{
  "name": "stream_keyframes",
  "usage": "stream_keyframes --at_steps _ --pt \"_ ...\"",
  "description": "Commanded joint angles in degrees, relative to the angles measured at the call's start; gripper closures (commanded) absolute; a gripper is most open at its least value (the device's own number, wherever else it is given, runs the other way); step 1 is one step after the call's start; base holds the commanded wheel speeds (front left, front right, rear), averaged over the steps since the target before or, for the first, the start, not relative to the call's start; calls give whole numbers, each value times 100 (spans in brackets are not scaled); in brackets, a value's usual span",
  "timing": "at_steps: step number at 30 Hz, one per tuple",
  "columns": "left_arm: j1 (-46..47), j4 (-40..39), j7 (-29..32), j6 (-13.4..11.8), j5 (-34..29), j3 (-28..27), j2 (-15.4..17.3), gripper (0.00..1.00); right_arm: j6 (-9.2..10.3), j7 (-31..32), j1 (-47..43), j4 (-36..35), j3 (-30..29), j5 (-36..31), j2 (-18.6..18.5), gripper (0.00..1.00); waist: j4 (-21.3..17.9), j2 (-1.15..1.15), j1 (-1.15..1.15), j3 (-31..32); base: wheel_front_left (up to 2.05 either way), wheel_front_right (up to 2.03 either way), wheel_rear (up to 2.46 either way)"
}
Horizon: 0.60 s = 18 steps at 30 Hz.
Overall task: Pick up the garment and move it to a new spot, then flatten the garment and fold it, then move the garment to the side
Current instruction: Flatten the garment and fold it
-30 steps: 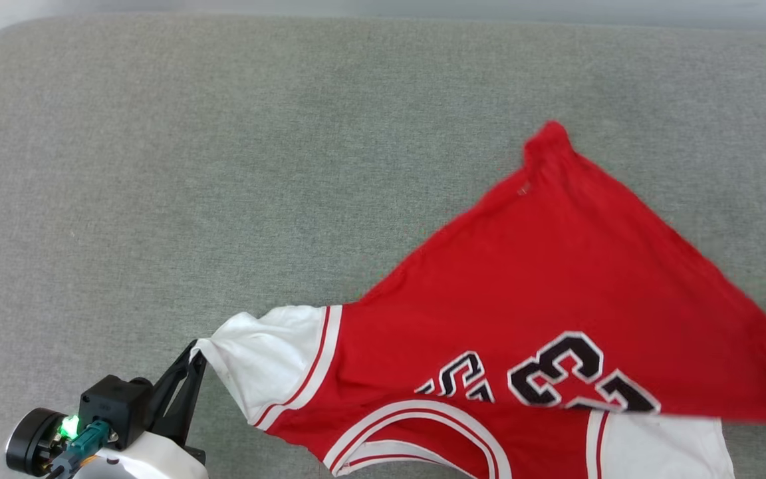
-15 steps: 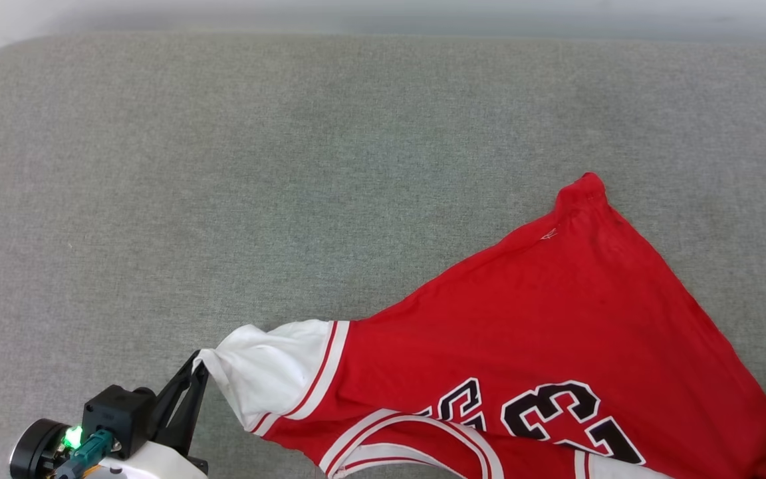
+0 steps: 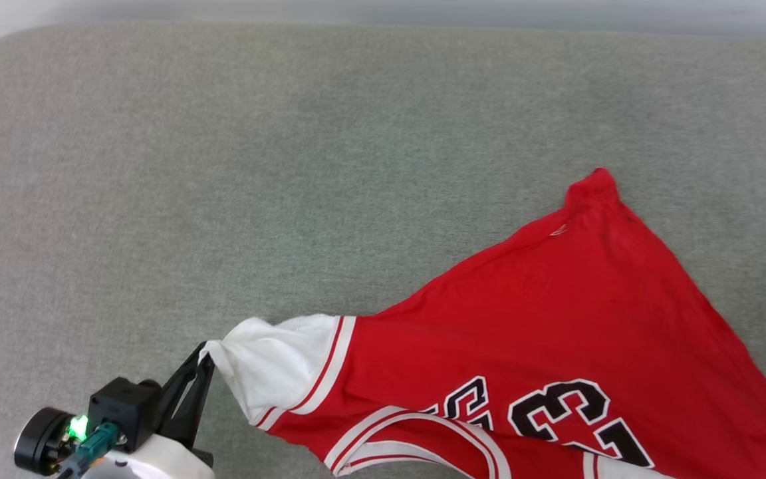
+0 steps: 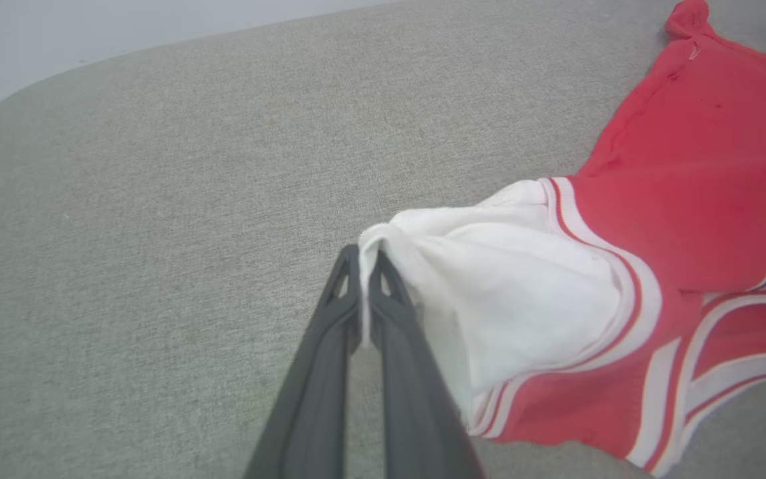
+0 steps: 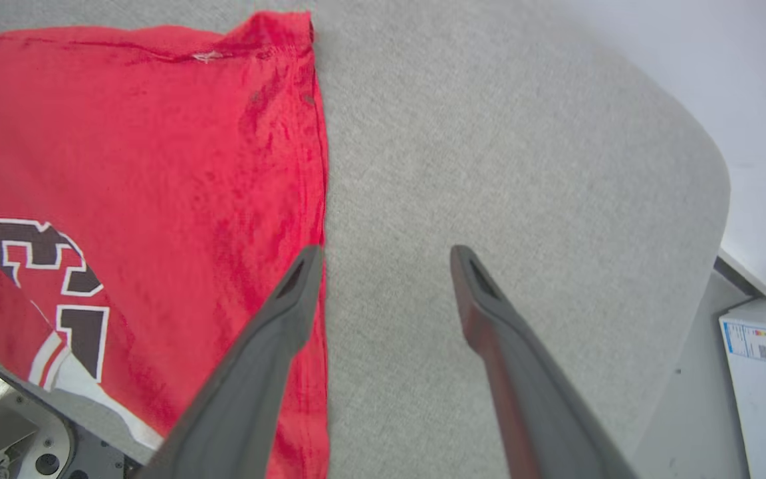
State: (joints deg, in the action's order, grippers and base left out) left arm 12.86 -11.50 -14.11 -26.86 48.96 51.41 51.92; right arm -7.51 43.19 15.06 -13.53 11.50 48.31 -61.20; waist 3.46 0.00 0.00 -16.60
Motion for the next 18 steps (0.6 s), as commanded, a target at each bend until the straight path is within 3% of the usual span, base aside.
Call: stream_keyframes --at_steps 1,10,18 --pt "107 -15 26 23 -52 7 -15 100 4 259 438 -83 180 -60 76 0 93 0 0 -104 0 0 0" --pt "511 36 105 158 -266 95 -254 100 5 1781 2777 648 1574 -624 966 0 446 0 0 -583 0 0 0" --pt "873 140 102 306 -443 161 -533 100 4 1816 3896 1742 2498 -884 1444 0 763 0 0 -1033 0 0 0"
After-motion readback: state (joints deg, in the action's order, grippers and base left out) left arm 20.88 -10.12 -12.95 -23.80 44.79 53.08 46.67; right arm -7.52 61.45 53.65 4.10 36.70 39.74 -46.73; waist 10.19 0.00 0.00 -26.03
